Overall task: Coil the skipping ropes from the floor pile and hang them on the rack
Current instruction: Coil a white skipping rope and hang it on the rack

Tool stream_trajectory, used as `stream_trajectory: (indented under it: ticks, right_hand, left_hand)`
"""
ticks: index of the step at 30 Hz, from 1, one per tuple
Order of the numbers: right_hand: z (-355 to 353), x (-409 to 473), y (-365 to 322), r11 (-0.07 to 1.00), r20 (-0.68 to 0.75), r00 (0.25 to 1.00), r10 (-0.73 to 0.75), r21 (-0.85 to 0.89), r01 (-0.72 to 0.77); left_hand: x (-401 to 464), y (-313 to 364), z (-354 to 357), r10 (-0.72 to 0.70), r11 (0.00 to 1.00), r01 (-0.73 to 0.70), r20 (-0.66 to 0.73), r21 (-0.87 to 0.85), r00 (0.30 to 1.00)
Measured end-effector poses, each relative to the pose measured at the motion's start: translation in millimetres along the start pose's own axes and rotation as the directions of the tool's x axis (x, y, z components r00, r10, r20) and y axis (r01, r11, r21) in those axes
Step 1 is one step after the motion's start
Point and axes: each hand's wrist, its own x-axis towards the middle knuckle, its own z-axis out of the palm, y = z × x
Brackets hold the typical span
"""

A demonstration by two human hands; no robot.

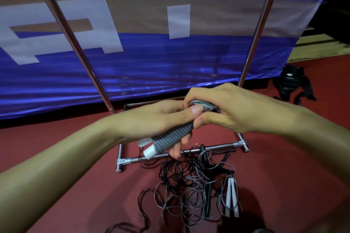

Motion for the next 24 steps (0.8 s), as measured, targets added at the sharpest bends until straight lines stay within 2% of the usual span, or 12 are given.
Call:
stream_trajectory:
  ticks: [3,7,10,13,15,18,21,24]
  right_hand:
    - [5,-1,1,0.999,-0.031,1.000,0.000,-0.051,-0.001]
    - [0,-2,7,0.998,-0.035,0.998,0.059,0.027,-0.058]
    - [-9,-5,7,0.997,-0.035,0.997,0.074,0.003,-0.073]
    - [-14,-10,15,0.983,-0.089,0.987,0.131,0.139,-0.118]
    - [-17,-9,27,0.969,-0.110,0.971,0.212,0.150,-0.195]
    - [-18,-7,45,0.959,-0.012,0.963,0.271,0.090,-0.269]
    - [-10,-4,50,0.957,0.148,0.958,0.247,0.115,-0.265]
    - [-4,-1,57,0.949,0.090,0.974,0.208,0.224,-0.223]
  left_hand:
    - [1,2,2,0.024,0.999,-0.022,0.054,-0.035,0.998]
    - [2,-3,1,0.031,0.996,-0.029,0.021,-0.083,0.999]
    - [4,-3,2,0.085,0.990,-0.085,-0.001,-0.114,0.996]
    - [4,-6,4,0.118,0.981,-0.124,-0.047,-0.147,0.992]
    - [5,-7,4,0.155,0.976,-0.168,-0.100,-0.136,0.983]
    - [4,-5,1,0.238,0.966,-0.252,-0.200,-0.049,0.950]
    - [4,-3,3,0.283,0.959,-0.283,-0.191,0.025,0.940]
    - [4,-3,7,0.259,0.965,-0.260,-0.111,0.000,0.960]
